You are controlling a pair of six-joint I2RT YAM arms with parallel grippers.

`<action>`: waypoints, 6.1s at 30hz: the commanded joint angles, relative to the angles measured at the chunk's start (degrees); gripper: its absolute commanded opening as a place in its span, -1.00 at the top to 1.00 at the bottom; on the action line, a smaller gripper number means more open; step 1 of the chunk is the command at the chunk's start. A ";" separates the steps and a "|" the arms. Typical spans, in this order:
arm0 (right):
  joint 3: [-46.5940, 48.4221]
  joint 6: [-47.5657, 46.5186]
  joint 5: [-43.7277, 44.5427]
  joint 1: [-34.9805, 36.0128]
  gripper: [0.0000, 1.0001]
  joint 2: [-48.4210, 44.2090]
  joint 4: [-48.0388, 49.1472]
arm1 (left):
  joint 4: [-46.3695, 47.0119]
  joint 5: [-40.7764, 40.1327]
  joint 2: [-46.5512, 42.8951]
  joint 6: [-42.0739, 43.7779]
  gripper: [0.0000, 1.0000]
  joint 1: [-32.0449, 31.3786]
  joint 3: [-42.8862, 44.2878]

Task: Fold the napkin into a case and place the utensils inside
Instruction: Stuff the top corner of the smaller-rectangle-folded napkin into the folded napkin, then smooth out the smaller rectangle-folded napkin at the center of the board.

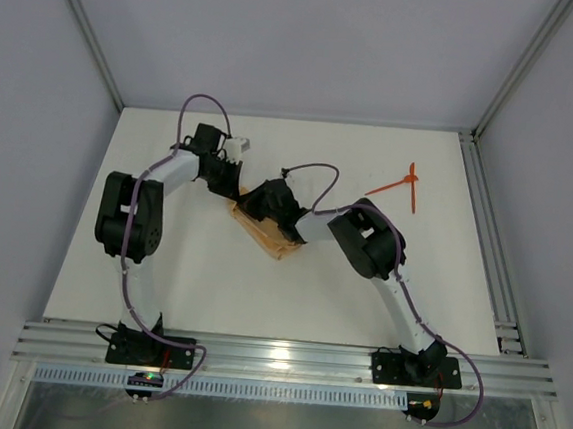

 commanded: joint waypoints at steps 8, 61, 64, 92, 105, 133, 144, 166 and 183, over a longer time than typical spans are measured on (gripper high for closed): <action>0.86 -12.28 2.73 2.02 0.80 -5.47 -6.43 | 0.10 -1.14 6.58 -3.13 1.00 -0.25 4.43; -8.45 -78.56 2.84 3.16 -0.22 -28.69 -56.79 | -3.42 -5.44 8.52 -1.81 1.00 -2.18 6.55; -9.50 -78.65 5.12 3.87 -0.15 -28.95 -56.44 | -3.42 -5.36 8.52 -1.72 1.00 -2.18 6.55; 0.68 -75.14 -0.22 9.14 0.94 -28.08 -62.94 | -2.63 -5.18 8.26 -3.04 1.00 -2.27 6.02; -3.17 -66.00 -10.69 11.69 0.93 -22.18 -50.56 | -2.37 -5.09 8.87 -3.66 1.00 -2.27 6.99; -7.13 -58.70 -10.34 10.46 0.81 -20.16 -44.41 | -8.53 -7.99 -11.77 -0.05 -0.12 -0.07 -0.82; -8.45 -56.77 -9.37 10.46 0.81 -20.51 -40.45 | -5.46 -5.62 -6.86 -8.49 -0.55 -0.42 -7.16; -7.31 -56.67 -11.22 10.46 0.39 -23.76 -38.60 | -0.17 -6.59 -3.26 -11.22 0.96 -3.32 -12.44; -19.80 -61.98 3.51 2.84 -0.99 -47.59 -22.51 | 1.15 0.26 -3.88 -6.03 1.00 -1.65 -13.23</action>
